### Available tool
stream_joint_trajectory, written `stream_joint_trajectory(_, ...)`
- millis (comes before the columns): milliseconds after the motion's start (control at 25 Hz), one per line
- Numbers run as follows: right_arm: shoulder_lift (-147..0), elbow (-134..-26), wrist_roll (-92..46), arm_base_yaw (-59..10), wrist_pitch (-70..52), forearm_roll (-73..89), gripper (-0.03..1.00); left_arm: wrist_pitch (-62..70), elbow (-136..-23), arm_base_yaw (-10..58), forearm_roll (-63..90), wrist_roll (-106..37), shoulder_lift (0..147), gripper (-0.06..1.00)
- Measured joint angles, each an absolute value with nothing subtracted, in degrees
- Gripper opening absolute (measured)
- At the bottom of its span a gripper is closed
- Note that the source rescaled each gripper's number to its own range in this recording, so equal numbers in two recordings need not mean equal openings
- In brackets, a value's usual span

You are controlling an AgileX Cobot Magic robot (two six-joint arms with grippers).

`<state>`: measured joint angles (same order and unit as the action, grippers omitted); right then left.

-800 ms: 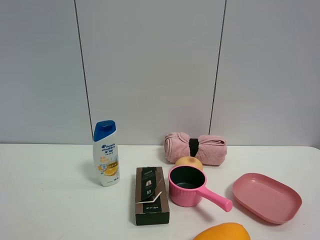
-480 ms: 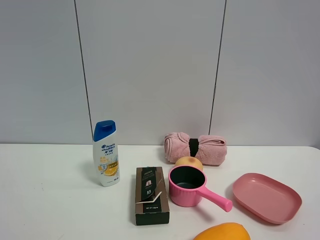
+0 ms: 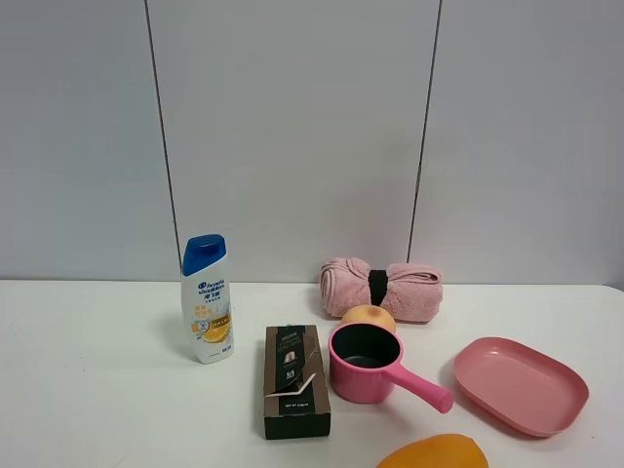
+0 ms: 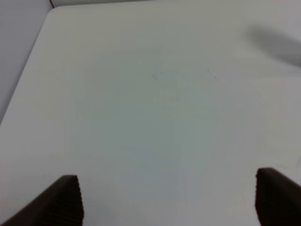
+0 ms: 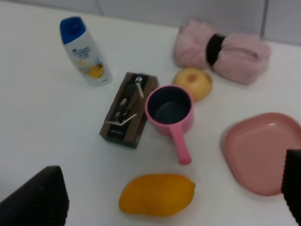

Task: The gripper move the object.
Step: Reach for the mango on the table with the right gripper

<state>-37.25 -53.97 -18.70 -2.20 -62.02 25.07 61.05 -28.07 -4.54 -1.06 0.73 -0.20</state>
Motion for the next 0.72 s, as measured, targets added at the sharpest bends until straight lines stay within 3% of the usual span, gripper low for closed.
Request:
stream_joint_trajectory(440,-48.48,-54.15,-24.74,-2.77,-62.01,27.19,1.0,61.05,-28.07,-4.54,-1.06,0.73,-0.2,1.0)
stream_joint_trajectory(600,-52.86,-54.15,-23.16,-8.31,-63.08,25.59,1.0,61.05,-28.07,-4.54,-1.06,0.73,-0.2,1.0)
stream_joint_trajectory(720,-56.31,-54.15,-19.18,-16.7,-61.92,21.5,1.0,61.05,-28.07,-4.54,-1.06,0.73,-0.2,1.0)
